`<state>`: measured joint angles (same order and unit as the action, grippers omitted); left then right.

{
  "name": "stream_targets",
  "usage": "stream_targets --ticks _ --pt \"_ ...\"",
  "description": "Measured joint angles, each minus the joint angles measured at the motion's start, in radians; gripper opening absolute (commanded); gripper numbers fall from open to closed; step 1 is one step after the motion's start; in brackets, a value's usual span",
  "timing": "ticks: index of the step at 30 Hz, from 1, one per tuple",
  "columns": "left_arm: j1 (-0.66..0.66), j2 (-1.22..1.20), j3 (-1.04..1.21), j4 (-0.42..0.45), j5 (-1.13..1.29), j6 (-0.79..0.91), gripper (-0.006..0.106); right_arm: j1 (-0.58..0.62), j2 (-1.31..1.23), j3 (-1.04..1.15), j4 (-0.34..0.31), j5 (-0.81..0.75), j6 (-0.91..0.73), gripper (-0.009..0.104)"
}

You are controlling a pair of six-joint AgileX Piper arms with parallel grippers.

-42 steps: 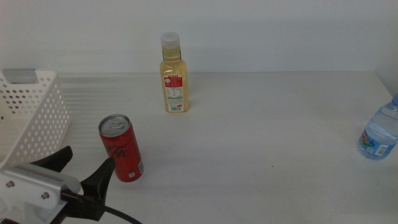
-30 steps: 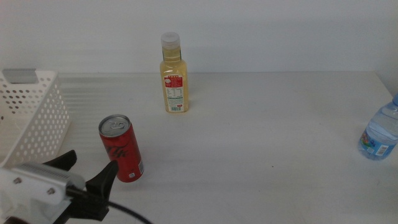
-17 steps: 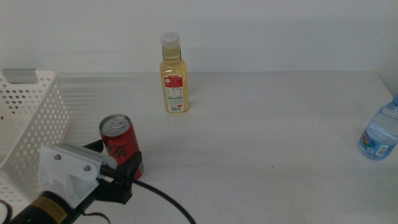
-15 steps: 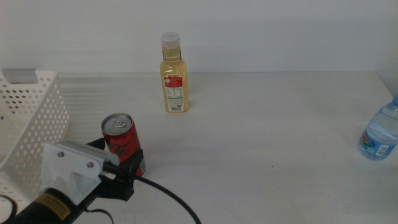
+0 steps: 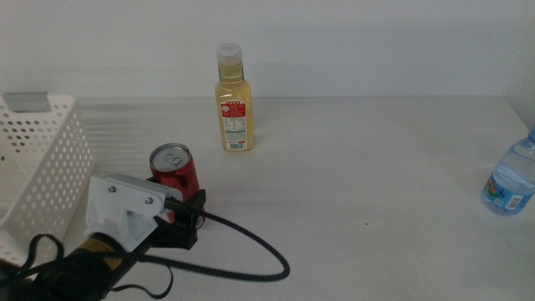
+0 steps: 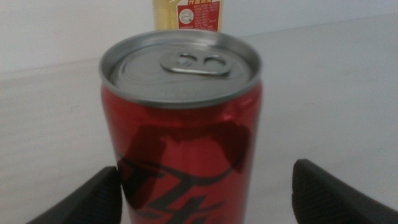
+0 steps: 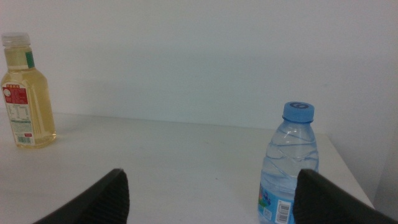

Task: Use arms to grab the bottles and put them into the dustbin to the left of the table.

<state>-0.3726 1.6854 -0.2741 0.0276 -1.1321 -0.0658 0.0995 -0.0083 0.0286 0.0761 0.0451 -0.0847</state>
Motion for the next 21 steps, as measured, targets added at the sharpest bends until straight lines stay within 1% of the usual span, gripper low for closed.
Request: stream_targets --ticks 8,14,18,21 --pt "0.000 0.091 -0.079 -0.028 0.000 0.000 0.090 0.000 0.000 0.000 0.000 0.000 0.000 0.070" --pt "0.000 0.133 -0.121 -0.028 -0.002 -0.001 0.090 0.000 0.000 0.000 0.000 0.000 0.000 0.070" --pt "0.000 0.144 -0.125 -0.028 -0.003 -0.007 0.086 0.000 0.000 0.000 0.000 0.000 0.000 0.070" --pt "0.000 0.145 -0.125 -0.028 -0.003 -0.024 0.079 0.000 0.000 0.000 0.000 0.000 0.000 0.070"
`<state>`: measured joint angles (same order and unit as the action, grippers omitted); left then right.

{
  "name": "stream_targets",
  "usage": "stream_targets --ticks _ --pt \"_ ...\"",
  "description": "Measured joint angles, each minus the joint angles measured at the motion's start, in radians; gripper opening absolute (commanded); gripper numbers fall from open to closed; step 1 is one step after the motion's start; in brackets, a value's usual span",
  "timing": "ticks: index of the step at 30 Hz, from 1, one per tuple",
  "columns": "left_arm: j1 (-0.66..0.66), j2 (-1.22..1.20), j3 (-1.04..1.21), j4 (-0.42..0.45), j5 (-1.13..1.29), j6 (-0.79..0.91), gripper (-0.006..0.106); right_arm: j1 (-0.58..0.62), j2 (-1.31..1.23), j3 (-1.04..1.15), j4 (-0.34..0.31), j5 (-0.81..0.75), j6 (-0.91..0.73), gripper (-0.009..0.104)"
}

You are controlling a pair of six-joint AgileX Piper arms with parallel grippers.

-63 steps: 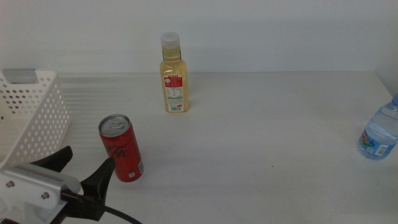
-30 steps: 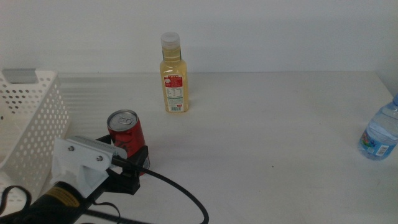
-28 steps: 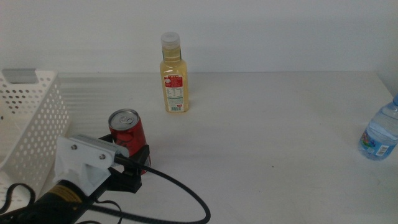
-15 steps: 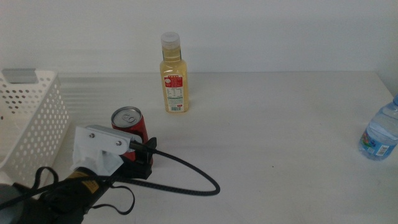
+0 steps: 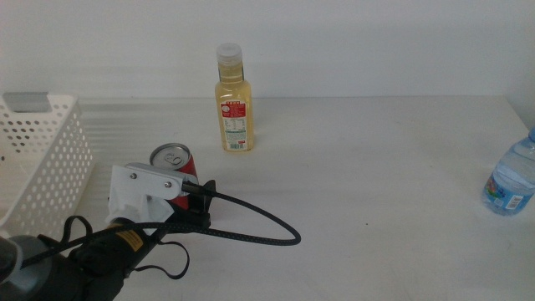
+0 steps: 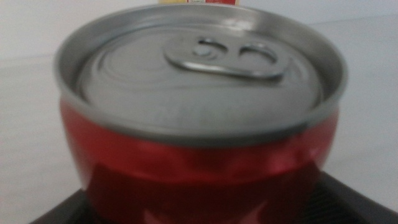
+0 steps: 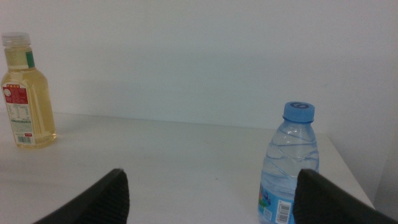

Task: Use arms to grab the bottles and put them into the dustbin to the left of the table.

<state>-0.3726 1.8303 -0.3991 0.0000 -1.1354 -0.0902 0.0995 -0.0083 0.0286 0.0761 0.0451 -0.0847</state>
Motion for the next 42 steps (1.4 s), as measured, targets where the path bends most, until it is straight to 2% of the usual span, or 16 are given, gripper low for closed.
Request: stream_targets --ticks 5,16,32,42 --pt "0.000 0.000 0.000 0.007 0.000 -0.004 0.058 0.000 0.000 0.000 0.000 0.000 0.000 0.070" --pt "0.000 -0.003 0.000 0.012 0.000 -0.044 -0.005 0.000 0.000 0.000 0.000 0.000 0.000 0.070" --pt "0.000 -0.395 -0.001 0.016 0.494 -0.051 -0.005 0.000 0.000 0.000 0.000 0.000 0.000 0.070" --pt "0.000 -0.605 -0.216 0.013 1.200 0.015 -0.005 0.000 0.000 0.000 0.000 0.000 0.000 0.070"
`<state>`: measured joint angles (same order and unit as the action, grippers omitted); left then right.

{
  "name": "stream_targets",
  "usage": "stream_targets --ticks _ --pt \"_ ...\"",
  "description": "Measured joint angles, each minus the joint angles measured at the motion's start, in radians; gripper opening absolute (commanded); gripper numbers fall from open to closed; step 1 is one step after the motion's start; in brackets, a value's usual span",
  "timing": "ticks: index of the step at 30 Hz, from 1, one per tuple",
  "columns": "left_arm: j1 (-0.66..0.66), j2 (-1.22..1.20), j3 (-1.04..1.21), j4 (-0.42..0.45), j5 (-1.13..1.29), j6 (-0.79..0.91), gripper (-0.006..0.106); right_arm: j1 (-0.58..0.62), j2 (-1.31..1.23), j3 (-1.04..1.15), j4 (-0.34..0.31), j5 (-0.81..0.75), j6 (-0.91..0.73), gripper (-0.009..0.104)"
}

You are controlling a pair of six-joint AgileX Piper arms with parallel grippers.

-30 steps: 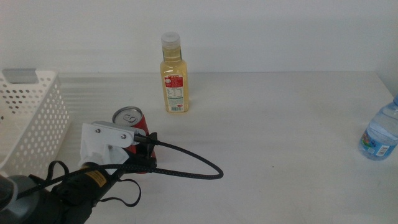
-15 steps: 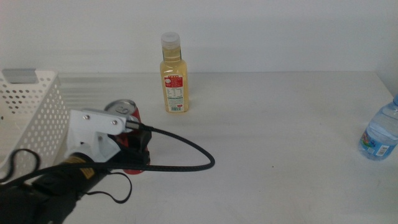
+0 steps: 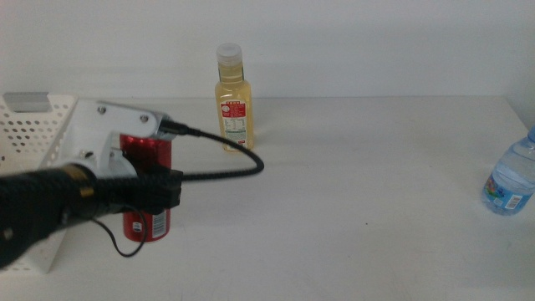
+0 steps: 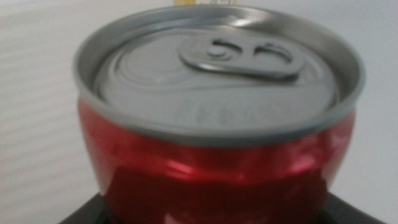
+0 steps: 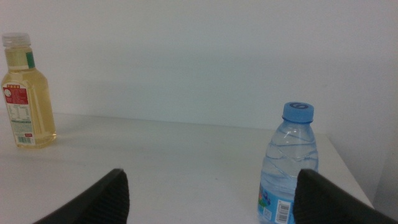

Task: Use arms to grab the bottles and put them into the dustbin to the left of the table.

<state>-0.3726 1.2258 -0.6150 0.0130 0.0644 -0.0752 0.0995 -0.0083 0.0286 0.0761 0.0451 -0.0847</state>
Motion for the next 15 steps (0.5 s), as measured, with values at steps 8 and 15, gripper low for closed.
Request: stream_targets --ticks 8,15 --pt "0.035 0.006 -0.226 -0.006 0.440 0.027 -0.005 0.000 0.000 0.000 0.000 0.000 0.000 0.070" --pt "0.167 0.053 -0.424 -0.007 0.680 0.063 -0.005 0.000 0.000 0.000 0.000 0.000 0.000 0.070"
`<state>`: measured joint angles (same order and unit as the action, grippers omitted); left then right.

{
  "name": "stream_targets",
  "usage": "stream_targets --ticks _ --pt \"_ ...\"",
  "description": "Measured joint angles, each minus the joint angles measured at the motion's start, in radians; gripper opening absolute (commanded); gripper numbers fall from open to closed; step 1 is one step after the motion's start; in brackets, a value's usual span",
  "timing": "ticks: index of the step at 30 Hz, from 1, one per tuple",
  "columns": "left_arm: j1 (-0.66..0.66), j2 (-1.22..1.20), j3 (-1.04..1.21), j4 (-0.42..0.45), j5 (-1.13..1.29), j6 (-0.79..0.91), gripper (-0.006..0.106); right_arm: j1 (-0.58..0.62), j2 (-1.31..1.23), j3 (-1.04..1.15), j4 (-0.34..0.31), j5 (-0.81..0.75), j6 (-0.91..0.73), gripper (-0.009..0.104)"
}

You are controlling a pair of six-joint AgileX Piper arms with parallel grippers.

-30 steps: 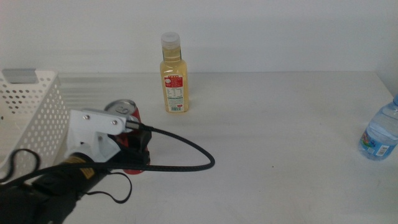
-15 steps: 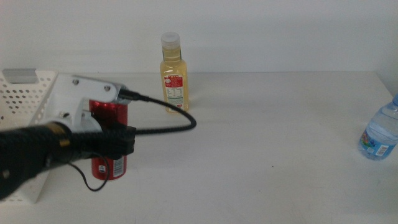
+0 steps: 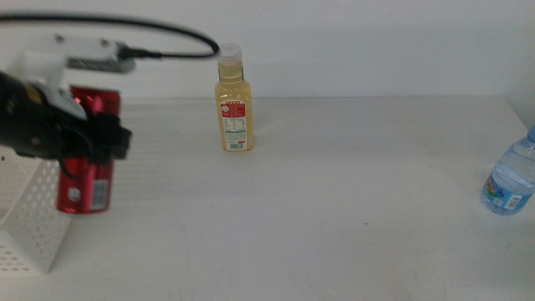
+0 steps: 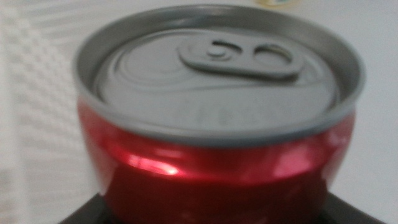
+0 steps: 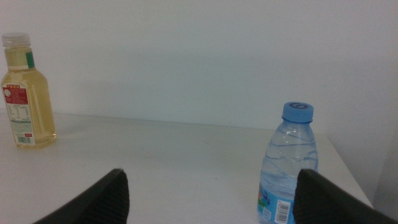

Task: Use arms to grab the bottles and put them into the dustbin to the left of the table.

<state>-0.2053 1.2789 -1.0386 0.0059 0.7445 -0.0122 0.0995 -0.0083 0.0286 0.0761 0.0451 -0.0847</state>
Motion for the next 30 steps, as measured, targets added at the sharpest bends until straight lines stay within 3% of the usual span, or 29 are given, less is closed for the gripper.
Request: stream_targets --ticks 14,24,30 --pt "0.248 0.222 -0.432 -0.006 0.435 0.193 -0.005 0.000 0.000 0.000 0.000 0.000 0.000 0.070" --pt "0.454 0.340 -0.477 -0.006 0.442 0.293 -0.005 0.000 0.000 0.000 0.000 0.000 0.000 0.070" --pt "0.480 0.429 -0.478 0.027 0.383 0.310 -0.005 0.000 0.000 0.000 0.000 0.000 0.000 0.070"
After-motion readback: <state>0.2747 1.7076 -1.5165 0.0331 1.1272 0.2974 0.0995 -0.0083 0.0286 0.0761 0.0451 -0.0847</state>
